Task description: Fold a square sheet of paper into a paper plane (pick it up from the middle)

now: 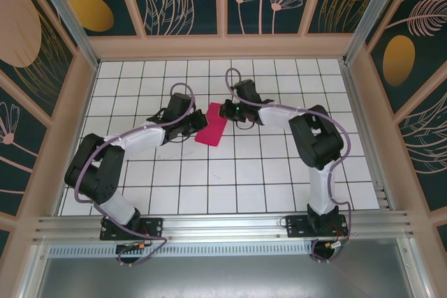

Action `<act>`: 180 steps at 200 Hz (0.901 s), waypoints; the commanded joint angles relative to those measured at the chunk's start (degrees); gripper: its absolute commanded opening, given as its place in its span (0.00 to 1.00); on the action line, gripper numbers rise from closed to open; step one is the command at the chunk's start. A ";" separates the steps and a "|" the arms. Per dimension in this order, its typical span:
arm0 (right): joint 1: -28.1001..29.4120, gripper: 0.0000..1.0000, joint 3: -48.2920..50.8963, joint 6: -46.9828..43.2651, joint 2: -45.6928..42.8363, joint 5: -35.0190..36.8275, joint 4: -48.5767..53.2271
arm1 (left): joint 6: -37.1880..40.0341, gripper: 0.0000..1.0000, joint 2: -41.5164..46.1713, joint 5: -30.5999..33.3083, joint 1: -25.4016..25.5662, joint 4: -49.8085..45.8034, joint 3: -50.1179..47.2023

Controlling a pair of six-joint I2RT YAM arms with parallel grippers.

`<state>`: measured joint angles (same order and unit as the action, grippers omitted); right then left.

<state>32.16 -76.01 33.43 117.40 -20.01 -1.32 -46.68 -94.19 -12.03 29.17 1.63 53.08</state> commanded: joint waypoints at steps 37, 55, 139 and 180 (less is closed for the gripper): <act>-0.47 0.00 -9.60 -4.78 8.25 0.60 10.88 | -3.40 0.06 -8.09 -1.30 2.34 2.80 2.26; -0.52 0.00 -6.65 -3.55 6.46 2.61 10.74 | -3.53 0.06 -8.91 -1.67 2.79 2.79 3.88; -0.08 0.00 12.78 6.91 -9.13 6.94 1.79 | -2.38 0.06 -6.06 -5.36 4.00 5.99 -3.13; 0.26 0.00 16.10 7.63 -15.82 6.45 -1.99 | -2.44 0.06 -4.35 -3.93 4.93 6.68 -5.48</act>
<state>31.77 -62.11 39.20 107.04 -14.39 1.45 -49.21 -100.47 -16.08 33.58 6.24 48.38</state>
